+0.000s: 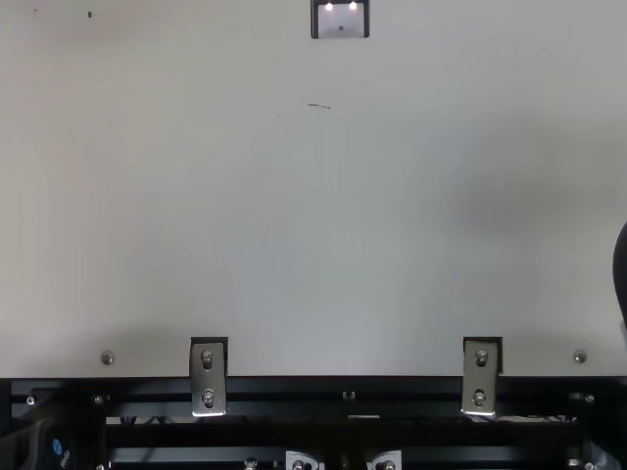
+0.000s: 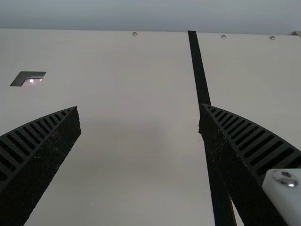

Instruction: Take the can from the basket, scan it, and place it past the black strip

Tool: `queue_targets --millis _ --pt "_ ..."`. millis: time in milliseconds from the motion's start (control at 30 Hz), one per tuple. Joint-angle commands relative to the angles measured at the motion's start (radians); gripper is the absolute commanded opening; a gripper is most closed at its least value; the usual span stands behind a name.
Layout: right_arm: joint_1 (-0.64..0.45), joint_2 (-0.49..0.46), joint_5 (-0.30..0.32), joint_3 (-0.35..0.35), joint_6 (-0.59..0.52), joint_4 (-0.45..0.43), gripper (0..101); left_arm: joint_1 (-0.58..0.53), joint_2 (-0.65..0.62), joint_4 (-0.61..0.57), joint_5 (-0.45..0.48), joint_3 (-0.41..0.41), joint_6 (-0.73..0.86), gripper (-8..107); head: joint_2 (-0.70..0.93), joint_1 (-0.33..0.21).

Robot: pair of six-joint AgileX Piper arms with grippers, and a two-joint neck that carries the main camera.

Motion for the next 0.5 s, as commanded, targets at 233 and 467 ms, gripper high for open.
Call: queue_targets --millis 233,467 --pt "0.0 0.0 0.0 0.0 0.0 0.0 101 -0.004 0.005 -0.018 0.018 -0.003 -0.03 10 0.012 -0.029" --pt "0.0 0.0 0.0 0.0 0.0 0.0 101 -0.046 0.033 -0.139 0.018 0.037 -0.175 10 0.012 -0.029"
